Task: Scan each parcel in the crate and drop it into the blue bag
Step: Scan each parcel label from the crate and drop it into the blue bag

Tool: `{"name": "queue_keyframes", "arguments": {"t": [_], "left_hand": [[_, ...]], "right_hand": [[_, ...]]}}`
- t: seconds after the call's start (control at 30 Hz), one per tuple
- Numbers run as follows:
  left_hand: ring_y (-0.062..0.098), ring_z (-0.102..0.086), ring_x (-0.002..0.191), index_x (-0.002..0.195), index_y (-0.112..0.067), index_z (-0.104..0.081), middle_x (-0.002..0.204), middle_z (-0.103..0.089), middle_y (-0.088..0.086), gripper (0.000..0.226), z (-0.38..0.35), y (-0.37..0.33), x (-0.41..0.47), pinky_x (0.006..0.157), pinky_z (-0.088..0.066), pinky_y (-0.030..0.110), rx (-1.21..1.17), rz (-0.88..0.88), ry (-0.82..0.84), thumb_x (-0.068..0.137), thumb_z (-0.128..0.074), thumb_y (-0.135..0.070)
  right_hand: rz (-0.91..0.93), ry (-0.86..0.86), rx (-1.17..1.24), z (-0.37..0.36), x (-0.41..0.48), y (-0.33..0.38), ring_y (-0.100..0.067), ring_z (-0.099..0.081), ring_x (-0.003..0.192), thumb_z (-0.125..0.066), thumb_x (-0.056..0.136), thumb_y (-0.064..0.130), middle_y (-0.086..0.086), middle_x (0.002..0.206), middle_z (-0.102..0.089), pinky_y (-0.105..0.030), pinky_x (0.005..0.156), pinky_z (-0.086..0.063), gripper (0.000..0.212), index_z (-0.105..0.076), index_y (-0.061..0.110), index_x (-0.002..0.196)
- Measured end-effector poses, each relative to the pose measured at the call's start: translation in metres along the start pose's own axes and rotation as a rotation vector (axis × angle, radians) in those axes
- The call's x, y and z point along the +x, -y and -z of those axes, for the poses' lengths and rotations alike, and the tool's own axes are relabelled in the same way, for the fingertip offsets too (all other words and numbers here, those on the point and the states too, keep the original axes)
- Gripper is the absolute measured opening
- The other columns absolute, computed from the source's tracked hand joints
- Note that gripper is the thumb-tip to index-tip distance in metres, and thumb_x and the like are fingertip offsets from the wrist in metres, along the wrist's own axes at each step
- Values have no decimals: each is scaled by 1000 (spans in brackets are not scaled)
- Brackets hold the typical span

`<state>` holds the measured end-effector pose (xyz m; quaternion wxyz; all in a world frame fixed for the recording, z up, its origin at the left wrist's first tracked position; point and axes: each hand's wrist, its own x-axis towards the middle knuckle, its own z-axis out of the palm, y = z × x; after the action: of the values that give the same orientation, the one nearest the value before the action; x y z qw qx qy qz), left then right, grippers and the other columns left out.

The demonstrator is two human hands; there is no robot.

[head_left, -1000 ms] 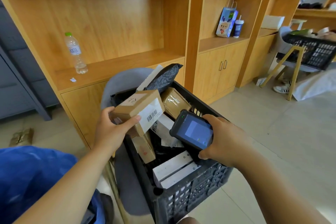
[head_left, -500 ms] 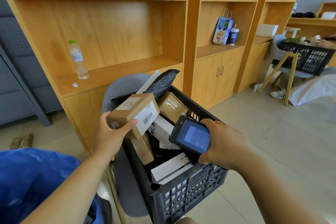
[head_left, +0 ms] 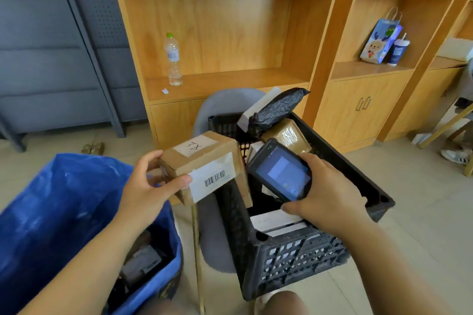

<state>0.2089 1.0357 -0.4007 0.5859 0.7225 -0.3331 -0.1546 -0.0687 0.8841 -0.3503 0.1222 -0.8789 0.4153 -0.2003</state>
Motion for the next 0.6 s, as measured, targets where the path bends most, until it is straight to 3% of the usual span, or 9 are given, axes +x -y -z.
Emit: {"name": "queue_keyframes", "arguments": {"t": [0.17,0.27,0.33,0.43,0.5,0.6], "left_hand": [[2,-66,86,114,-44,-54,111,-61,-17,82,69,48,-31,72,-56,33,29,170,-121,39,-82,-62],[2,-60,93,128,-33,-49,120,-57,-13,87,101,78,-42,67,-53,23,192,270,-185,53,-85,-57],[11,-55,107,141,-20,-40,137,-48,-1,87,115,98,-44,77,-43,19,321,324,-203,68,-80,-48],[28,-40,131,148,-12,-31,152,-30,12,82,125,120,-46,94,-37,33,412,452,-139,82,-71,-42],[29,-48,125,139,-14,-45,145,-42,11,70,122,128,-47,98,-41,37,444,483,-62,82,-70,-45],[17,-56,105,115,-20,-60,124,-60,3,44,107,125,-43,82,-42,30,459,485,66,81,-70,-47]], "right_hand": [[84,67,18,-24,10,36,-15,-47,77,-82,52,48,10,94,-45,-28,55,-36,88,-36,31,125],[106,112,25,-39,14,54,-14,-46,78,-84,49,48,12,93,-45,-29,57,-37,89,-37,33,123],[119,142,42,-48,15,62,-13,-48,79,-83,48,49,13,93,-47,-31,58,-41,87,-37,34,120],[135,175,54,-57,15,69,-13,-51,82,-82,46,51,12,97,-51,-32,61,-46,85,-37,36,117],[141,174,43,-59,13,69,-10,-48,84,-83,47,51,14,98,-48,-31,61,-44,88,-36,35,120],[126,164,6,-56,12,64,-9,-45,83,-83,48,51,16,96,-42,-30,61,-41,92,-33,35,124]]}}
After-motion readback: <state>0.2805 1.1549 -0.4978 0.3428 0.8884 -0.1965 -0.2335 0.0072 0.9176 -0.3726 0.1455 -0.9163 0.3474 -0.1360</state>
